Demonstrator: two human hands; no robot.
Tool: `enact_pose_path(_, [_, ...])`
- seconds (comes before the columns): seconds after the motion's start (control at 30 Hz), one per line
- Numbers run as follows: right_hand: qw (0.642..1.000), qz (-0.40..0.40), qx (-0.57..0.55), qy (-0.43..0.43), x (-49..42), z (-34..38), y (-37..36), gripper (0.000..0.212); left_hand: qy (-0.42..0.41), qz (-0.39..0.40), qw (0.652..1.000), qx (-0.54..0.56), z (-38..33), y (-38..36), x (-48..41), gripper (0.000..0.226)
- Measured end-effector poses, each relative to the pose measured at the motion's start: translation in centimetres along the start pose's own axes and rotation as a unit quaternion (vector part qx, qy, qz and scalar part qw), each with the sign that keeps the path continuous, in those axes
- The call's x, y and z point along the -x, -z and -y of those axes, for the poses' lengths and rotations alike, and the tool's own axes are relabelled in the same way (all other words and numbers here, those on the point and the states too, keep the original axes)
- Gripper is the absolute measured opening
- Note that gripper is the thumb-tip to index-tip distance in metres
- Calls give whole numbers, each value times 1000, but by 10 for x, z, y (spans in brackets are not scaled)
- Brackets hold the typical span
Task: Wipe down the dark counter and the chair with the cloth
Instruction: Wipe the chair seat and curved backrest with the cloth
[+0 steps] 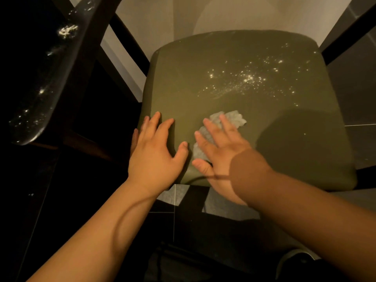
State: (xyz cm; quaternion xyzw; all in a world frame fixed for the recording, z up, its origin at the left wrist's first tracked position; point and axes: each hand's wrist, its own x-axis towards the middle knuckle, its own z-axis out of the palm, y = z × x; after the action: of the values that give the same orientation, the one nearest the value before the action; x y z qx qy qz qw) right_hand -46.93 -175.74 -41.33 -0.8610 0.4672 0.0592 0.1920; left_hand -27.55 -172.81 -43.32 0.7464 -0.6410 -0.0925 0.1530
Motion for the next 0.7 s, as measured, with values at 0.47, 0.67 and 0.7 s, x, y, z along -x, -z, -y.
enact_pose_path(0.47, [959,-280,30,1,2,-41,-19,39,-15,-20,998,-64,-23,-15,-12,65])
enact_pose_path(0.67, [977,-182,24,106,11,-46,-29,45,-19,-18,998,-63,-23,-14,-10,67])
enact_pose_path(0.7, [981,-176,-2,76,10,-57,-24,50,-19,-18,998,-64,-23,-14,-11,66])
